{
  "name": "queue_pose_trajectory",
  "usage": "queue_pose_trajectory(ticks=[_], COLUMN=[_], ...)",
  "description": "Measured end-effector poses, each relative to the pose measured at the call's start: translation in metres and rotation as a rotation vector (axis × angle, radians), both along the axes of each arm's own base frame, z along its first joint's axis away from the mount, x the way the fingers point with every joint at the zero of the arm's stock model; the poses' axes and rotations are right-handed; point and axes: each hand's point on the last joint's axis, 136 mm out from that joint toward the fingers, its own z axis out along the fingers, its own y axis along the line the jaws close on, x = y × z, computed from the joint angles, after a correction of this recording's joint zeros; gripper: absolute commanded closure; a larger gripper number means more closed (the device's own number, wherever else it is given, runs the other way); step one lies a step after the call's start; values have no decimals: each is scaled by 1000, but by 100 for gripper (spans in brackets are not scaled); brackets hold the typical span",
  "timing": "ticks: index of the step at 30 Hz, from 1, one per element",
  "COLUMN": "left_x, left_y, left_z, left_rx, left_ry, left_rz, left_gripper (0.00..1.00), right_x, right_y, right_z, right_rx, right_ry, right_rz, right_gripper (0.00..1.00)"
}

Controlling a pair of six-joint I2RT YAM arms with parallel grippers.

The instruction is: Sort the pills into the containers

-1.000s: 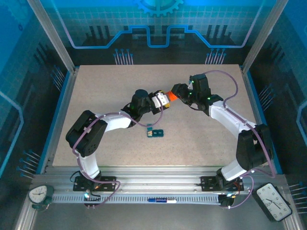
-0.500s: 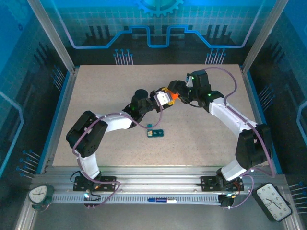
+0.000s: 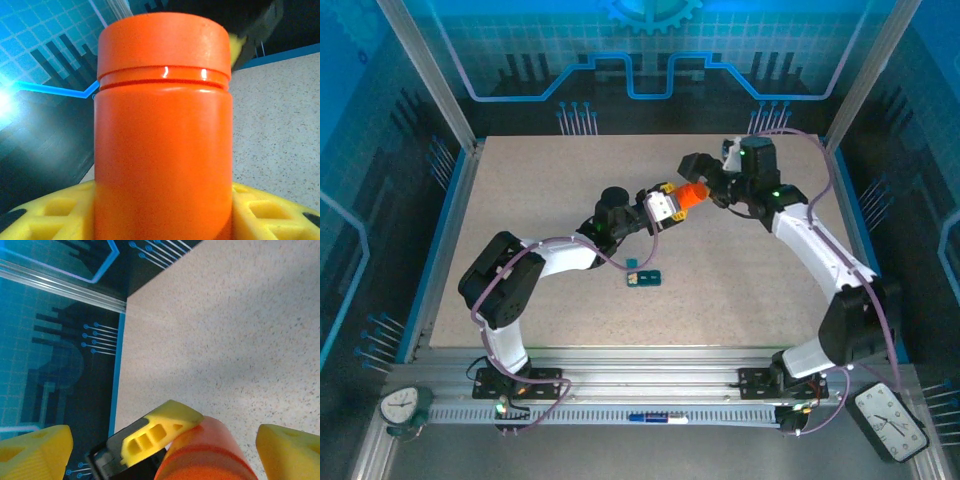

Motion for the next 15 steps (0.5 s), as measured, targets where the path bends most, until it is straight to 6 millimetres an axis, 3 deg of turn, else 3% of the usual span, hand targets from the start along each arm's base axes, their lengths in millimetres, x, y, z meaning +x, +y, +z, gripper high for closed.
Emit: queue_pose_trajectory(ticks=[3,6,15], left_x=[0,0,1], left_y=[0,0,0], left_z=[0,1,1], left_rx=[0,0,0], left_ry=[0,0,-1], left_rz=[0,0,1], left_gripper=[100,100,100], right_x=[-7,-13,-23], right_y=[-15,-25,-42], right_z=[12,12,-28], right_rx=[-10,-40,-142], right_ry=[-42,-57,18], right_rz=[-25,-45,-92], right_gripper=[6,7,7])
